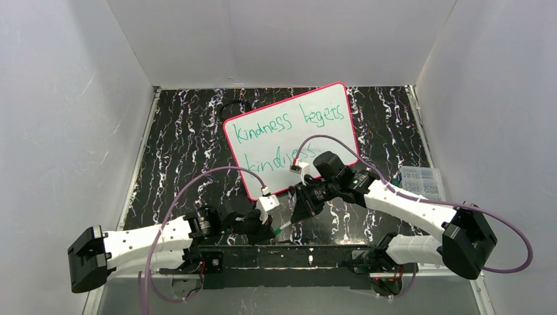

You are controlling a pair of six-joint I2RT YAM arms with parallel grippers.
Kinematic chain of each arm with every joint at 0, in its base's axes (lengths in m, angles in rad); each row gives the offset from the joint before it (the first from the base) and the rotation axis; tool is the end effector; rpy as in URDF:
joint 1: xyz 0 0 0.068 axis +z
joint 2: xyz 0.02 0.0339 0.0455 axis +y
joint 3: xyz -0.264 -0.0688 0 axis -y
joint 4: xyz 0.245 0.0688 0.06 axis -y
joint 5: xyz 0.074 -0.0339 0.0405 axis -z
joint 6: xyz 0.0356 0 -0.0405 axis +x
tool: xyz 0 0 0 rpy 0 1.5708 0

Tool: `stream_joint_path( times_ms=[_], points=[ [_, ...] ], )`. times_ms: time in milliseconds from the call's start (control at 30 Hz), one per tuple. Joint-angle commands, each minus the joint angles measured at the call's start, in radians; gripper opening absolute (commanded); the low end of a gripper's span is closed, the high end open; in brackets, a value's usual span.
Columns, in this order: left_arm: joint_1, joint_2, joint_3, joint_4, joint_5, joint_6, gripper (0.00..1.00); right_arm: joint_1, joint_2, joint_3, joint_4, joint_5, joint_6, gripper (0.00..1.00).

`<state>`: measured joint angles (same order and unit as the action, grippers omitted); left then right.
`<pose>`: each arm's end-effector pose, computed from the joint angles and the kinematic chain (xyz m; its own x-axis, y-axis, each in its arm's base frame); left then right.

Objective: Write a sentence on the whiteboard
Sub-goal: Close the whiteboard marker at the center of the board.

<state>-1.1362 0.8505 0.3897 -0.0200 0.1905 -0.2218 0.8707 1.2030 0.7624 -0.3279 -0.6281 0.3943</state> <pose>0.0733 -0.1739 0.2063 -0.4014 0.3518 -0.8456 0.8949 0.3470 -0.2805 0.1426 0.2018 0.2382 -0.7557 -0.4146 -0.5069 -0.6506 0.3872 0.6533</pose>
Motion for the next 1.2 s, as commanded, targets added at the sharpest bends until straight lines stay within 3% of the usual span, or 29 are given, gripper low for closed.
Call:
stream_joint_path(
  times_ms=[0, 400, 733, 1167],
  points=[
    [0.003, 0.037, 0.029, 0.108, -0.06, 0.036, 0.0, 0.013, 0.019, 0.05, -0.071, -0.001, -0.036, 0.01],
    [0.003, 0.282, 0.111, 0.331, -0.045, 0.085, 0.0, 0.026, 0.015, 0.094, -0.169, 0.103, -0.044, 0.01],
    [0.003, 0.358, 0.12, 0.406, -0.017, 0.091, 0.0, 0.037, 0.054, 0.149, -0.335, 0.261, -0.074, 0.01],
    [0.003, 0.412, 0.108, 0.51, -0.052, 0.08, 0.0, 0.053, 0.076, 0.12, -0.3, 0.291, -0.028, 0.01]
  ],
)
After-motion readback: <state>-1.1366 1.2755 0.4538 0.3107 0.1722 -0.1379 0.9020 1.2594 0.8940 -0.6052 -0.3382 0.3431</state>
